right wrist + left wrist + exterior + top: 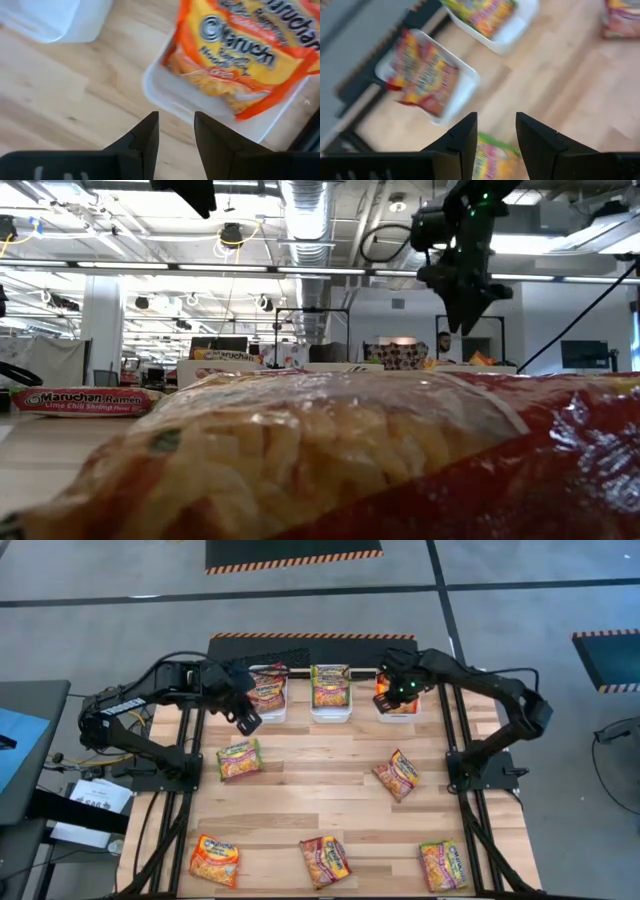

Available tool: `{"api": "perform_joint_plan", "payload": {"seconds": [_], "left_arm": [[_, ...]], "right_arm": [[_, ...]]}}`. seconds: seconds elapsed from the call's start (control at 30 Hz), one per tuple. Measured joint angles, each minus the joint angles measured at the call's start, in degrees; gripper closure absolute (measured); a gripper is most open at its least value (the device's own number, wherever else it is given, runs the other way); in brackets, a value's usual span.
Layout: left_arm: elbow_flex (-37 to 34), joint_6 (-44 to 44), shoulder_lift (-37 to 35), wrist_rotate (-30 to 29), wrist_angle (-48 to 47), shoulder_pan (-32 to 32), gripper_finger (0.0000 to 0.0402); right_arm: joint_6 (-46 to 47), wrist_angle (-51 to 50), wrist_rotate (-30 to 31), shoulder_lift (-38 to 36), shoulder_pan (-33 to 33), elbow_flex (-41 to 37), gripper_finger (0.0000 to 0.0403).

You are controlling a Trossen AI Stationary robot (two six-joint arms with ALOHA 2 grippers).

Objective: Sort Maruchan noodles
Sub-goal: Put the red noodle pack into the left white bin

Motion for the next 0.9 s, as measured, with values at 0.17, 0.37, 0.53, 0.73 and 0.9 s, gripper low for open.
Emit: {"api": "perform_joint_plan", "payload": {"seconds": [0.17, 0.37, 0.53, 0.73, 0.9], "left_arm": [[0.0, -1.5, 0.0, 6.0, -5.3, -1.1, 0.0280], [0.0, -5.1, 0.0, 5.8, -12.2, -5.5, 0.0280], [0.0, -7.0, 0.0, 3.8, -12.9, -10.5, 0.0280], [0.0, -9.3, 0.0, 3.0, -12.7, -15.2, 0.0280], [0.0, -9.9, 0.0, 2.9, -12.7, -18.0, 0.0280]], "right_arm": [[3.3, -0.7, -0.9, -0.8, 4.8, 0.0, 0.0254], [8.3, -5.1, -3.7, -0.8, 11.6, 0.0, 0.0255], [13.6, -9.7, -3.7, -0.8, 19.1, 0.0, 0.0255], [23.2, -9.9, -5.4, -0.8, 30.4, -0.1, 0.0255], [31.0, -2.1, -8.7, -0.8, 39.4, -0.1, 0.0255]]}}
